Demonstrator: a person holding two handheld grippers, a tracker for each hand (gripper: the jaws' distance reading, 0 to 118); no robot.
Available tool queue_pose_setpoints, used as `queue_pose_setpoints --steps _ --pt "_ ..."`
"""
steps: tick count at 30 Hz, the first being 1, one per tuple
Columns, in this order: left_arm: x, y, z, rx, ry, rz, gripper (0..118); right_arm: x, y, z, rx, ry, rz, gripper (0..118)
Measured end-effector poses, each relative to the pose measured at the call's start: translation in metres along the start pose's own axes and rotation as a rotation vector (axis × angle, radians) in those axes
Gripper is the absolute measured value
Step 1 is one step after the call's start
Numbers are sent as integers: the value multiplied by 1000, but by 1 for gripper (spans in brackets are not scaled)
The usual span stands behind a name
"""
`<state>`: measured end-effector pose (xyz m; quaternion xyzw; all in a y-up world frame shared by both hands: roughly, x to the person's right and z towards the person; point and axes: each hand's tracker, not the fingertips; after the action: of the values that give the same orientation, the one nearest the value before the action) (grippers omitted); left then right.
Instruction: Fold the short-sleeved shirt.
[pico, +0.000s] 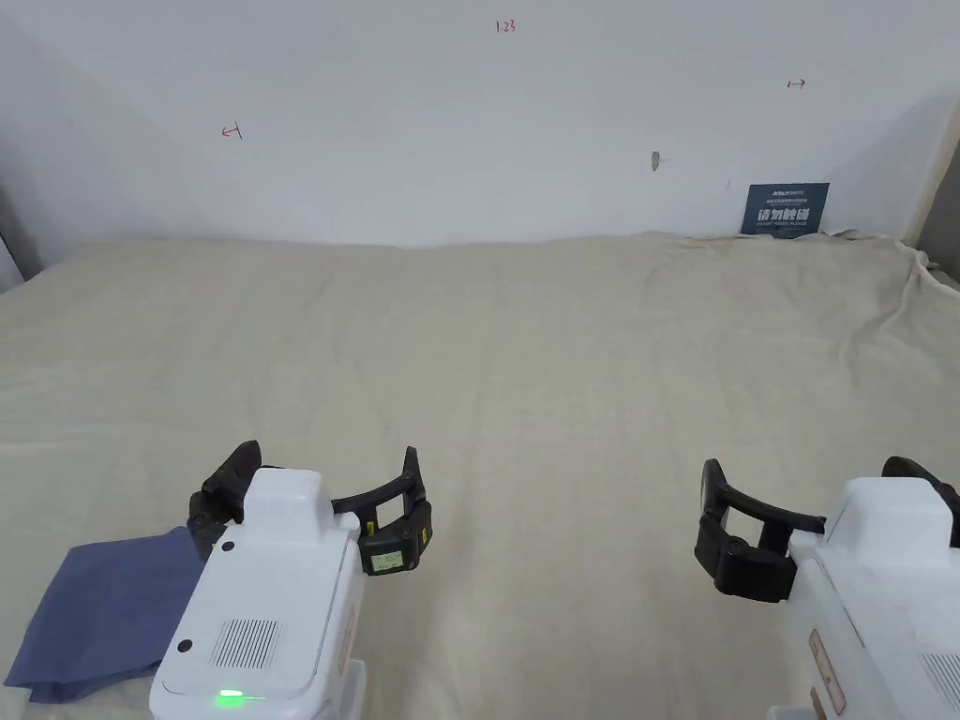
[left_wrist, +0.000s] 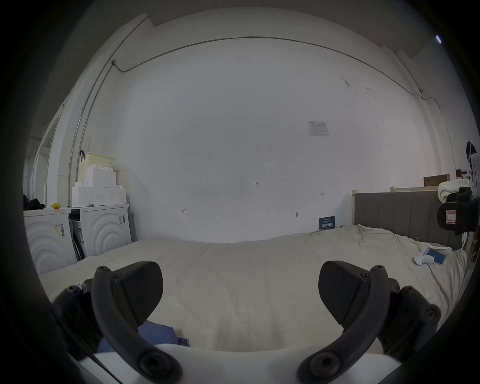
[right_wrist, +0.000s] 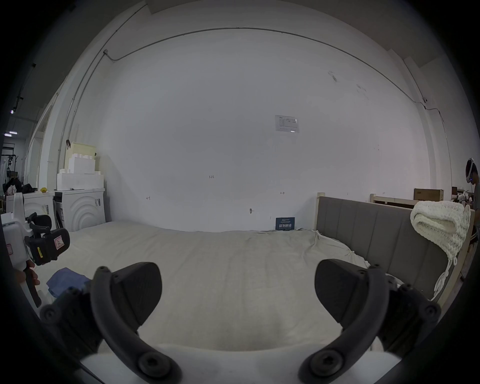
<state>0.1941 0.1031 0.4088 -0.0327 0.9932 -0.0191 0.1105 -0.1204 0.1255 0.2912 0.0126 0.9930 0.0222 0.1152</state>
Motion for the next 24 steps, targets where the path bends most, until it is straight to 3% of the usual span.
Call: queue_pose_setpoints --steps 24 --pt "-1 2 3 12 12 -8 118 -3 5 2 20 -1 0 118"
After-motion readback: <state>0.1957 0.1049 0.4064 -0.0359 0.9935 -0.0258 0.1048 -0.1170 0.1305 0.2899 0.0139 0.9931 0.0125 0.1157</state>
